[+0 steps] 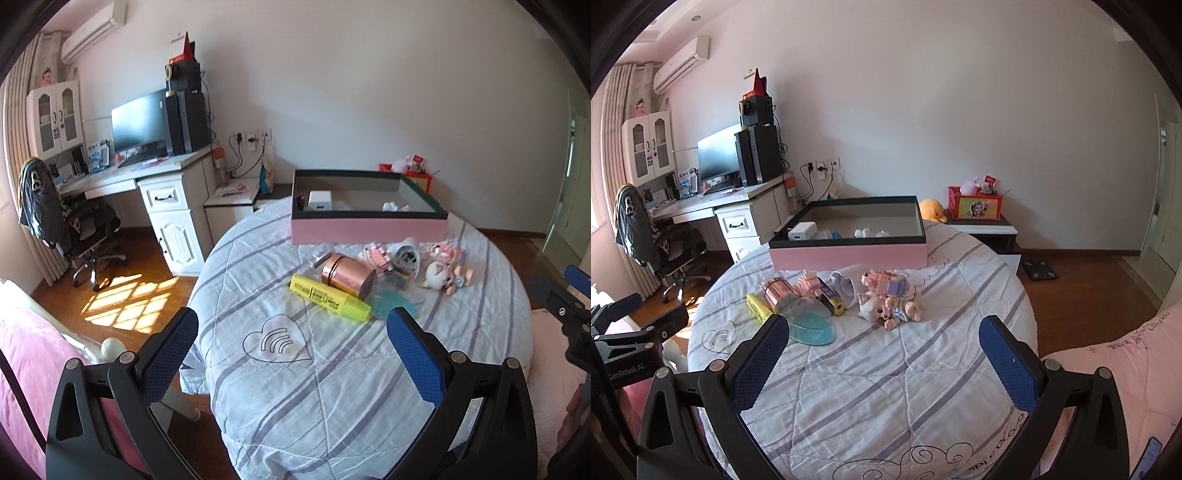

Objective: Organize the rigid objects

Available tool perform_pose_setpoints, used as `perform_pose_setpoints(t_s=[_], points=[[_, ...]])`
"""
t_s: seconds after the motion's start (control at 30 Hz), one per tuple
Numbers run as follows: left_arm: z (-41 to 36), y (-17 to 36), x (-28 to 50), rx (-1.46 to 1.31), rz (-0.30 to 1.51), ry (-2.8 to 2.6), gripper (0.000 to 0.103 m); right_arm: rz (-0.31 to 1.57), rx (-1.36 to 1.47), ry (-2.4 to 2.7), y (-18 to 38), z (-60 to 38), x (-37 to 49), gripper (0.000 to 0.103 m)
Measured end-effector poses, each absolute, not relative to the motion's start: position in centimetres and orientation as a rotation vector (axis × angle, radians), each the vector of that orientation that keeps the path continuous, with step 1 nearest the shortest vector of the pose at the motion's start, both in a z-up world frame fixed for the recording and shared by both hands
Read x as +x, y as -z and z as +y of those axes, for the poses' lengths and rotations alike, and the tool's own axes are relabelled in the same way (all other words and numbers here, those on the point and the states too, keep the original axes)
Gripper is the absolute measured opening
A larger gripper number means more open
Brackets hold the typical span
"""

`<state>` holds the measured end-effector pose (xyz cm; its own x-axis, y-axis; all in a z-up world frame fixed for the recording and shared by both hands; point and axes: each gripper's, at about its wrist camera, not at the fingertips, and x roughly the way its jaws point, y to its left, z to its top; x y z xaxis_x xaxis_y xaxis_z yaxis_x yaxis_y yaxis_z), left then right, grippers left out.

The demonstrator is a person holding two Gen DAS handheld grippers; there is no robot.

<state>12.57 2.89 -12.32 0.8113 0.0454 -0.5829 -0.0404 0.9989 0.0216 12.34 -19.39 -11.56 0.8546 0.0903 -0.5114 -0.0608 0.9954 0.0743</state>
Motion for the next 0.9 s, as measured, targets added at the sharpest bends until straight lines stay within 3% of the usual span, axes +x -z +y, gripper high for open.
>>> perform_pose_setpoints(t_s=[0.37, 0.9], points=[[5.5, 18.6, 20.1, -0.097, 0.824, -0.108, 0.103, 0.690, 0.081, -0.073, 16.9, -21.0, 18.7, 0.103], [2.9, 18.5, 30.0, 0.168, 0.811, -0.047, 0.103, 0.785, 0.051, -0.086, 19.0, -21.6, 24.1, 0.103]])
